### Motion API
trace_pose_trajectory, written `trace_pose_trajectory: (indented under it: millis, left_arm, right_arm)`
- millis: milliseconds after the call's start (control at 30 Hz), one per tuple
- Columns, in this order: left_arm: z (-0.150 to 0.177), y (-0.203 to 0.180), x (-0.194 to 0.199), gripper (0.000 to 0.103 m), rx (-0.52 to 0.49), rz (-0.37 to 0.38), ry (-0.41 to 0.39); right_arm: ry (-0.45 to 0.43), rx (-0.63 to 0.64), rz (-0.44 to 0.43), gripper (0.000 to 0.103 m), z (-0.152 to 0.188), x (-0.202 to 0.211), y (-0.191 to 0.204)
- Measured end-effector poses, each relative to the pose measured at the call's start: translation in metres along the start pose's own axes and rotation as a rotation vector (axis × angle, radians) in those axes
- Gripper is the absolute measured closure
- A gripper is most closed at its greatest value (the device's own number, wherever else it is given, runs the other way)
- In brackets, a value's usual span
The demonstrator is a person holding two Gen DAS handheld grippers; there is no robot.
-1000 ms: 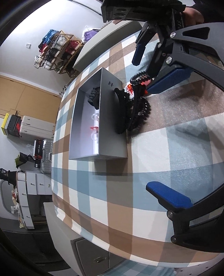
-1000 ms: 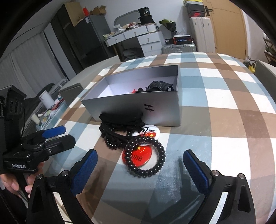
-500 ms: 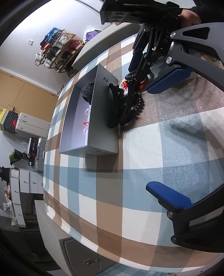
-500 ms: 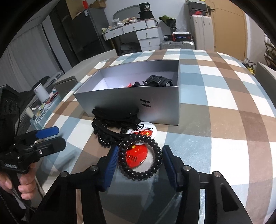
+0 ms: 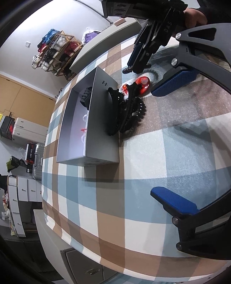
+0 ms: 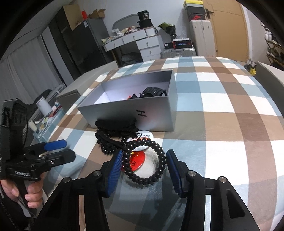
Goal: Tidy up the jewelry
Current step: 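Close the right tool on the black bead bracelet and lift it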
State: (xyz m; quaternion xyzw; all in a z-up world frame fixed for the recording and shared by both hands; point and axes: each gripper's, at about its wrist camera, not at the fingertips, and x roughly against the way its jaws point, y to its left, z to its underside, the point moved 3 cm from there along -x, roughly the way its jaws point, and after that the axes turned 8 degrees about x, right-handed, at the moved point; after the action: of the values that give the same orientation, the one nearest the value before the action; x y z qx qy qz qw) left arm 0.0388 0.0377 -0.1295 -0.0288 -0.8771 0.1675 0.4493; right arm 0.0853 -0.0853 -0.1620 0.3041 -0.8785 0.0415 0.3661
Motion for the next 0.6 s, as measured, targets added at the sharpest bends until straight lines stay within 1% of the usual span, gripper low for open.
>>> trace_pose_trajectory:
  millis: [233,400,600]
  left_arm:
    - [-0.007,-0.013,-0.013,0.004,-0.024,-0.002,0.019]
    - [-0.011,-0.024,-0.026,0.004,-0.059,-0.010,0.039]
    - [-0.019,-0.033,-0.038,0.004,-0.076,-0.011,0.056]
  right_arm:
    - [-0.046,0.005,-0.006,0.055,0.000,0.013,-0.002]
    - [-0.067,-0.013,-0.015,0.055,-0.001,0.018,-0.009]
    - [-0.089,-0.026,-0.027,0.056,0.000,0.024,-0.018]
